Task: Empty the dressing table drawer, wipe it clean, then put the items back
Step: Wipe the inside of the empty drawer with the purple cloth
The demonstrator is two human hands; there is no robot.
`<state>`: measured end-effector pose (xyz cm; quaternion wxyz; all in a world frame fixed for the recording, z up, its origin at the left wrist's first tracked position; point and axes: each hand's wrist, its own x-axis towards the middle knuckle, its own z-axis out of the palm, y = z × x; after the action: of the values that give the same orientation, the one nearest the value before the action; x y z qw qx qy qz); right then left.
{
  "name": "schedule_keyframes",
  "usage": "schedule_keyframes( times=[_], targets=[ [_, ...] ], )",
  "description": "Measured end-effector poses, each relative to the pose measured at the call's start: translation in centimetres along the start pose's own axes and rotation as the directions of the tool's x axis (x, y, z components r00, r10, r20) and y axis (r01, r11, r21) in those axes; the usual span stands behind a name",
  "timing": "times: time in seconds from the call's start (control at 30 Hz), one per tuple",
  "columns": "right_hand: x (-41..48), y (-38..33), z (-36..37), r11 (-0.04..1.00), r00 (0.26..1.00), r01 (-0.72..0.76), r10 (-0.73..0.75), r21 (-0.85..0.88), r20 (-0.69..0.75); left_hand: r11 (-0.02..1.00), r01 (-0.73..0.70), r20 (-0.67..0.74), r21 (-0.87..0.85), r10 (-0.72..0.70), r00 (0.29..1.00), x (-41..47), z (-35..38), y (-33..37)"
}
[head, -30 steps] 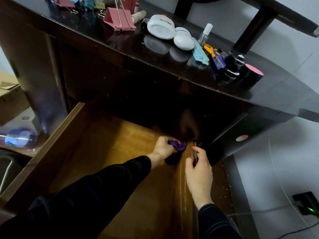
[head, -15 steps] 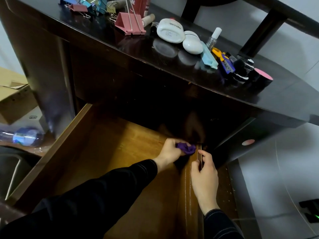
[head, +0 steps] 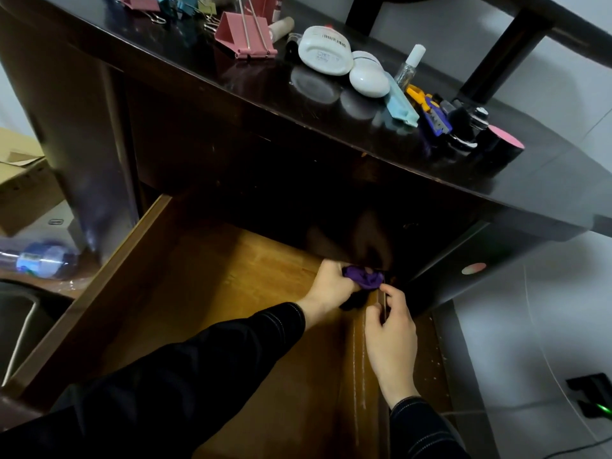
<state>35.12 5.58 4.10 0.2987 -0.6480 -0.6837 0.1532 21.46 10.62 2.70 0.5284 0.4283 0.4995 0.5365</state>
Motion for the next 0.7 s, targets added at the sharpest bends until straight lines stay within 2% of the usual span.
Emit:
schedule_keyframes(
  times=[0.1, 0.23, 0.43, 0.53, 0.63, 0.7],
  targets=[
    [0.0, 0.1, 0.0, 1.0, 1.0, -0.007, 0.007, 0.004, 0.011, 0.998, -0.018, 0.005, 0.061, 0.018, 1.0, -0.5, -0.5, -1.4],
    [0.1, 0.2, -0.1, 1.0, 1.0, -0.014, 0.014, 0.0, 0.023, 0.967, 0.072, 0.041, 0.244, -0.084, 0.996, -1.2, -1.5, -3.3],
    [0.0, 0.0, -0.1, 1.0, 1.0, -0.004, 0.004, 0.014, 0.013, 0.997, -0.054, 0.014, 0.059, 0.053, 0.999, -0.4, -0.4, -0.3],
    [0.0, 0.1, 0.0, 1.0, 1.0, -0.013, 0.013, 0.016, 0.019, 0.983, -0.073, 0.039, 0.168, 0.067, 0.997, -1.1, -0.9, -1.7],
    [0.1, 0.1, 0.0, 1.0, 1.0, -0.019, 0.019, 0.005, 0.024, 0.939, 0.003, 0.062, 0.344, -0.026, 0.998, -1.6, -1.7, -3.3],
    [0.1, 0.1, -0.1, 1.0, 0.999, -0.022, 0.022, 0.012, 0.027, 0.949, 0.041, 0.042, 0.312, -0.057, 0.997, -1.0, -1.6, -2.8]
  ],
)
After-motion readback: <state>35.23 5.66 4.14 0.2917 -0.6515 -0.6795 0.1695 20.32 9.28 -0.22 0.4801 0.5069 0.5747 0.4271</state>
